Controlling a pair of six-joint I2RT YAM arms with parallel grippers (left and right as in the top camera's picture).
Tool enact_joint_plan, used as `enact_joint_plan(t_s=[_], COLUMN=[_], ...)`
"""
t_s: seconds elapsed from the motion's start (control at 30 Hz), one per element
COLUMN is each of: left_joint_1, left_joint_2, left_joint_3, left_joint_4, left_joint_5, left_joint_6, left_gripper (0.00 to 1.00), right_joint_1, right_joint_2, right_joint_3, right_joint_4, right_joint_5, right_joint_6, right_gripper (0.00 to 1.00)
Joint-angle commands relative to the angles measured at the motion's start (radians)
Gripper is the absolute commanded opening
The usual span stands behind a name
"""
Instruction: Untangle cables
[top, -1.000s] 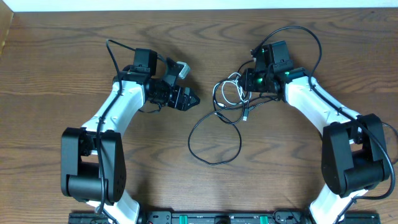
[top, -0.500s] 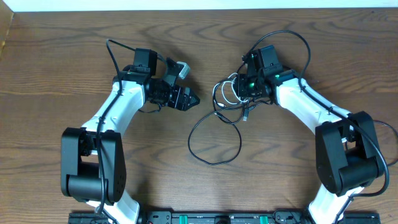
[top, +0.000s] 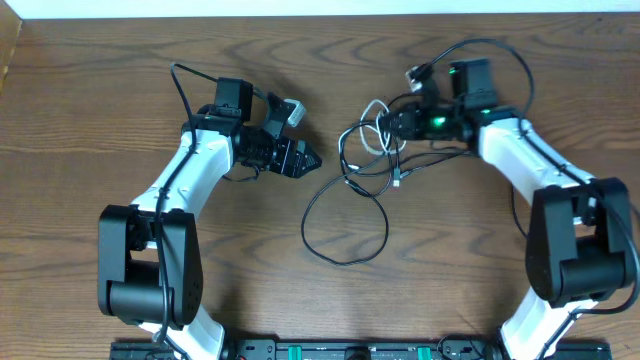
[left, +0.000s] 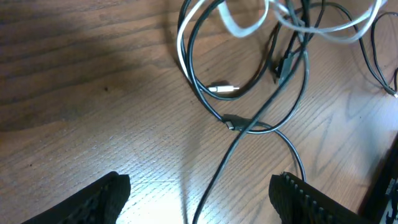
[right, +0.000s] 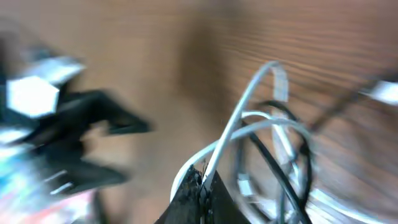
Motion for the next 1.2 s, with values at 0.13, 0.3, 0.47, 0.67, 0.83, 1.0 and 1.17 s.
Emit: enact_joint_plan(t_s=[0.13,0.3,0.47,0.67,0.83,1.0,1.17], left_joint_1=[0.0,0.0,0.0,0.0,0.0,0.0,0.0], left_joint_2=[0.001,0.001,0.001,0.001,0.001,0.001,0.001], left_joint_3=[-0.002,-0.002,-0.002,-0.002,-0.002,-0.002,-0.002], left_joint_4=[0.0,0.0,0.0,0.0,0.0,0.001,0.001], left_joint_5=[-0.005,-0.005,-0.005,-0.005,-0.005,-0.005,-0.005], left_joint_6=[0.013,0.013,0.013,0.013,0.013,0.008,0.005], left_gripper=[0.77,0.77,0.77,0.77,0.77,0.77,0.77], right_joint_1=[-0.048,-0.047,-0.047,-0.047,-0.047,-0.048,-0.047], right_joint_2=[-0.045,-0.186,-0.36,-0.555,-0.685,-0.755,-0.76], right_joint_3=[0.0,0.0,0.0,0.0,0.0,0.0,0.0], right_joint_4=[0.053,0.162,0.288,0.423,0.493,0.468,0.404], right_joint_5=[-0.378,-0.314,-0.198,-0.129,-0.13,-0.091,0.007], right_joint_6=[-0.056,0.08,0.195,0.192,0.071,-0.025,-0.026], right_gripper=[0.01,0.01,0.01,0.01,0.01,0.01,0.01])
